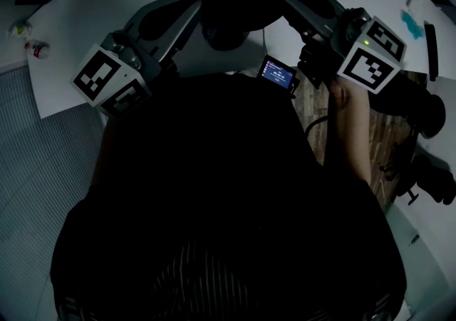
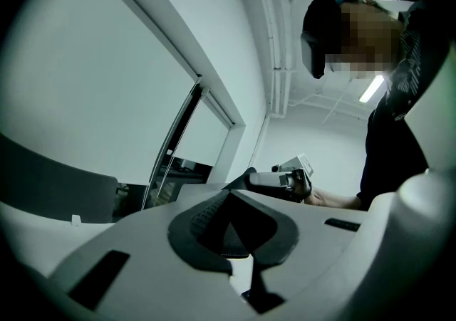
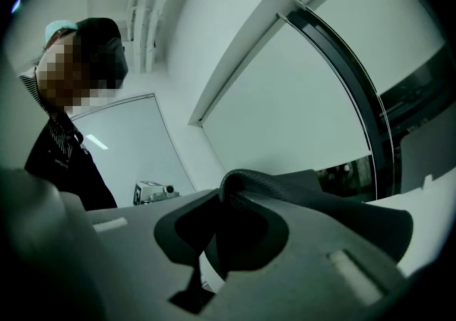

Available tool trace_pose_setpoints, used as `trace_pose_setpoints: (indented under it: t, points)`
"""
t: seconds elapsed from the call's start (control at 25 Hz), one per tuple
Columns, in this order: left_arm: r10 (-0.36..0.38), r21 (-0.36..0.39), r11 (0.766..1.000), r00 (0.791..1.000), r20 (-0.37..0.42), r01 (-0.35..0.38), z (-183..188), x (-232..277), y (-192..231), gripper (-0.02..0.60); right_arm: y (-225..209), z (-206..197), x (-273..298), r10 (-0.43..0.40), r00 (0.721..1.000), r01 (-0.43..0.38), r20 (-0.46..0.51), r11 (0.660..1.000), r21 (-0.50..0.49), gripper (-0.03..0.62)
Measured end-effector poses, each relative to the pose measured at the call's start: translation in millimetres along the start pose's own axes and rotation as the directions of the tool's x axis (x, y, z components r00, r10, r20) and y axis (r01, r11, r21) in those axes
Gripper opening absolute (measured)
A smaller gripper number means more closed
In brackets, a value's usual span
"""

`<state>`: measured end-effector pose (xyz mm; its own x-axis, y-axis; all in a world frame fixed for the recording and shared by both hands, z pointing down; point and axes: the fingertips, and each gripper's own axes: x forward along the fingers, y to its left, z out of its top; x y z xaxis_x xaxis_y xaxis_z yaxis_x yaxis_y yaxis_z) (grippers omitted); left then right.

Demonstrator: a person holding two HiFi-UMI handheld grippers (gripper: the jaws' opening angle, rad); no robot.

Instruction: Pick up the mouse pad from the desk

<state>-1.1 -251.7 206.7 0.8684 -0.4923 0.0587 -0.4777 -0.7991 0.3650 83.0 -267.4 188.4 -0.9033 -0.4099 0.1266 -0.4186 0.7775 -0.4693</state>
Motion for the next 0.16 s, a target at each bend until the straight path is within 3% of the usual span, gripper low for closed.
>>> trace_pose_setpoints:
  t: [0.16]
  points:
    - [0.000, 0.004, 1.000, 1.000, 0.005, 0.000, 2.0, 0.6, 0.0, 0.008, -2.0, 2.1, 2.2, -0.003, 1.000, 0.003, 0.010, 1.000, -0.004, 0.020]
